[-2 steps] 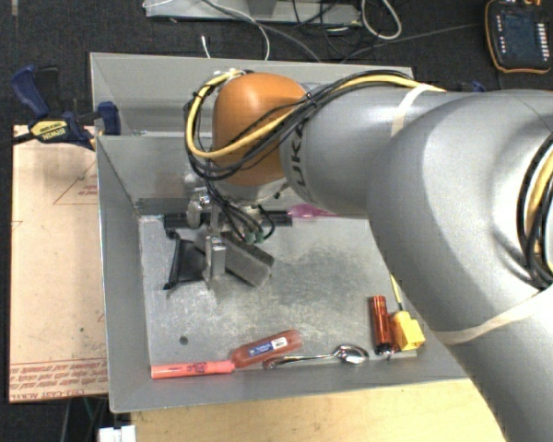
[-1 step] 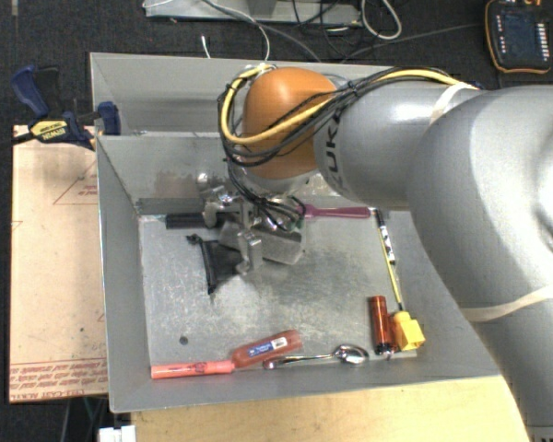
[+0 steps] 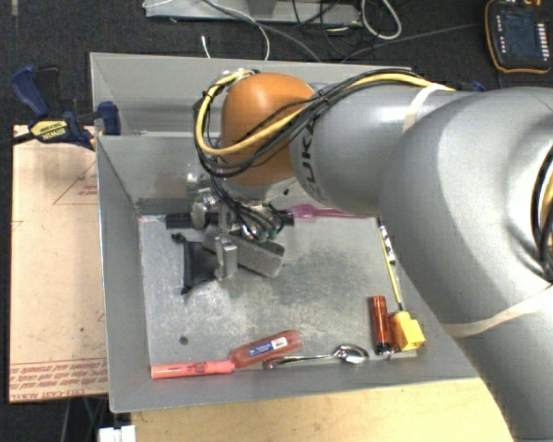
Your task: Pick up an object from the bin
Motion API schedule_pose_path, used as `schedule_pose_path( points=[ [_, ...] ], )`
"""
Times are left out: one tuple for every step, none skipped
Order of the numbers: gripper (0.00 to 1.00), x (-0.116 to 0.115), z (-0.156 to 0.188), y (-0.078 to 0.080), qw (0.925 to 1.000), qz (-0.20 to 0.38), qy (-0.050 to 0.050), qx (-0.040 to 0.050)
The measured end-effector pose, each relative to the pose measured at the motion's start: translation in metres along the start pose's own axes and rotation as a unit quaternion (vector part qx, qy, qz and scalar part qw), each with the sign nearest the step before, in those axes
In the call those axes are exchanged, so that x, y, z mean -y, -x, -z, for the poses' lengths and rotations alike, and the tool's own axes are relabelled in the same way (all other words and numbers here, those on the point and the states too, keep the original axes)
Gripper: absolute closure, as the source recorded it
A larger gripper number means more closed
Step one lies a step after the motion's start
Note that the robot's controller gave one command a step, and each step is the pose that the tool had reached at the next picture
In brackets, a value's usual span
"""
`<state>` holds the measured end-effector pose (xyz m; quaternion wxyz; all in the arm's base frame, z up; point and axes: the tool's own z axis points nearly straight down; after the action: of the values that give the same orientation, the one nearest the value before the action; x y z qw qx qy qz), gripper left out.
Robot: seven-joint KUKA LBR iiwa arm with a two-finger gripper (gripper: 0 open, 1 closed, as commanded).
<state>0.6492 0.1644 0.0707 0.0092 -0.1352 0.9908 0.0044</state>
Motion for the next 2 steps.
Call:
schedule_pose_path(
  points=[
    [0.0,0.034,0.034,-0.035,0.9956,0.094,-0.001,0.0002],
    [0.0,0.005,0.0,-0.013,0.9992,0.04,0.002,0.0014]
  ],
)
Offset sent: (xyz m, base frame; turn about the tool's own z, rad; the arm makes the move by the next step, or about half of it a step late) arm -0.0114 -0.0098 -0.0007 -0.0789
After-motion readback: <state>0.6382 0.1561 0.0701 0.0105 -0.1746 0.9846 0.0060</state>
